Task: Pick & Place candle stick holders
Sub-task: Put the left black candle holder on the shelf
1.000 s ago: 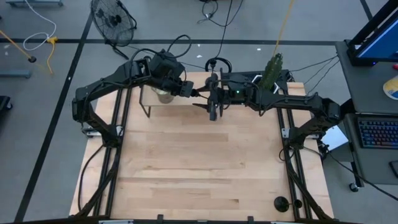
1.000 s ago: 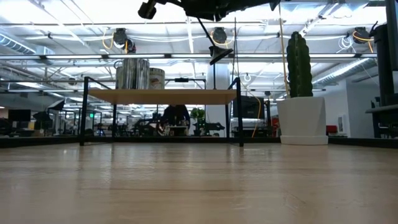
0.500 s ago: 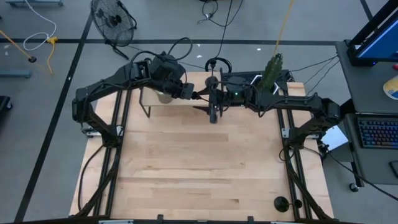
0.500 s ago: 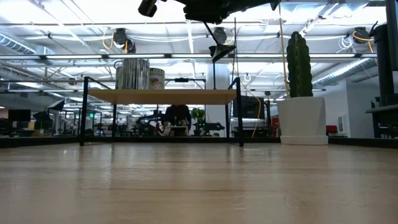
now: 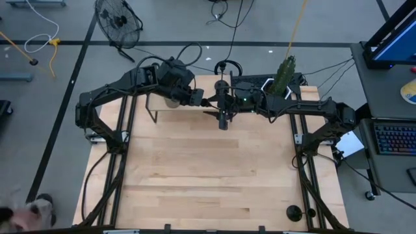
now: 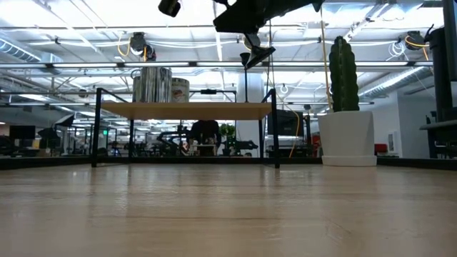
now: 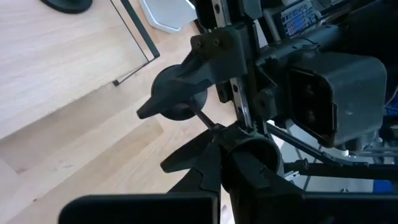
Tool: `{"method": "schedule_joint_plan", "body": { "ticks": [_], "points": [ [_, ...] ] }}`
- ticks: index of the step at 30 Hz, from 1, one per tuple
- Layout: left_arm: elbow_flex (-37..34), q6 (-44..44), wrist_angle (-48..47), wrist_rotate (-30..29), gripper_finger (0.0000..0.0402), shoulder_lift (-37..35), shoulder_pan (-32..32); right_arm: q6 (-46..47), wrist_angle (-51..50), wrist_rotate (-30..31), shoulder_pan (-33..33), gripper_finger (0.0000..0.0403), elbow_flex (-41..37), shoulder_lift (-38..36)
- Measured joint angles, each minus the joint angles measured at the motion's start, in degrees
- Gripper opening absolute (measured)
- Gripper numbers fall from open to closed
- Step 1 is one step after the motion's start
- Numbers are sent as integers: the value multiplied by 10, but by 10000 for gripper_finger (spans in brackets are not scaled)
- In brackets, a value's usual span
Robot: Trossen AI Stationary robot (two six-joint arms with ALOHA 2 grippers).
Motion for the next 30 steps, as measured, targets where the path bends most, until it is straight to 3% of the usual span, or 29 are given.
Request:
{"method": "schedule_joint_plan", "body": {
  "ticks": [15, 30],
  "points": [
    [0, 11, -14, -3, 7, 14, 0, -9, 34, 0, 24, 203, 0, -6],
    [0, 24, -13, 2, 7, 30, 0, -22, 45, 41, 34, 203, 0, -6]
  ]
}}
